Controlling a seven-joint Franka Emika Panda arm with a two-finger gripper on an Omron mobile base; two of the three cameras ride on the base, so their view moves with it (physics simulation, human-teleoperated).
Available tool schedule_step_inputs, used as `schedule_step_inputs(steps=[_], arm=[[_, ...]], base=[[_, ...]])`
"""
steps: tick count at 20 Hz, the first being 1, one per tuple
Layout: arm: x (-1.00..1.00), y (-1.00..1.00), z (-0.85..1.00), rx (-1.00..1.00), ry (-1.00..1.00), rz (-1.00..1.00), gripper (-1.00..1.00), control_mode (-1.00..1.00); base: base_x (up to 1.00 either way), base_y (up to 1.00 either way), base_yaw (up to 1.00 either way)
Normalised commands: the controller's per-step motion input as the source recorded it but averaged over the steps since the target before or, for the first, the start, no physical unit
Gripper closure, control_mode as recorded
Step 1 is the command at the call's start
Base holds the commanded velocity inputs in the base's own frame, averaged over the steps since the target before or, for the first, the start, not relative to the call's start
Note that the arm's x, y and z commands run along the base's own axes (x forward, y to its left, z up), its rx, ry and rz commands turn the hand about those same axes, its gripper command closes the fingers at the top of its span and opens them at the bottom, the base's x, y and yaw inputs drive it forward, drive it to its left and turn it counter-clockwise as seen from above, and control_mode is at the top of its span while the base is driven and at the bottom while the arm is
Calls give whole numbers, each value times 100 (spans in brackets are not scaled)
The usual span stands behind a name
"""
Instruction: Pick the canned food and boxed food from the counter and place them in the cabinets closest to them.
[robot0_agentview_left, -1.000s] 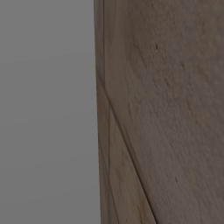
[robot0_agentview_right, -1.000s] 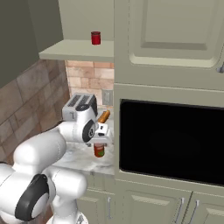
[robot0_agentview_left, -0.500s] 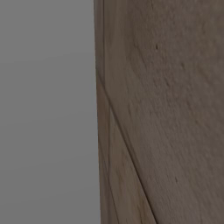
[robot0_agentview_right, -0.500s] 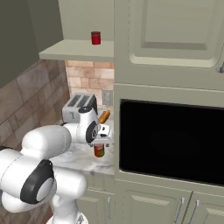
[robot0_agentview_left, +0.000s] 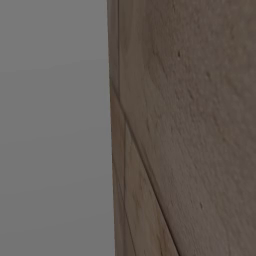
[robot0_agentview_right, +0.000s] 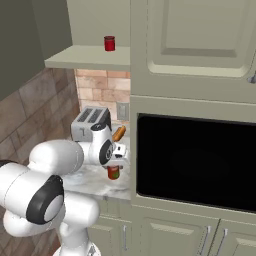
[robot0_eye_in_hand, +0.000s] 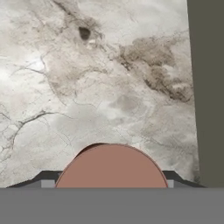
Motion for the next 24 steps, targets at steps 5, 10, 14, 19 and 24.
schedule_step_inputs(steps=[5,10,14,19,24], arm=[[-2,0,5,0,-3,0,100,-100],[0,2,32,0,-6,-7,100,-100],[-1,16,44,0,0,-12,100,-100],[-10,15,49,0,0,-13,100,-100],[-8,13,61,0,0,-13,100,-100]], base=[[0,0,0],[0,0,0],[0,0,0],[0,0,0],[0,0,0]])
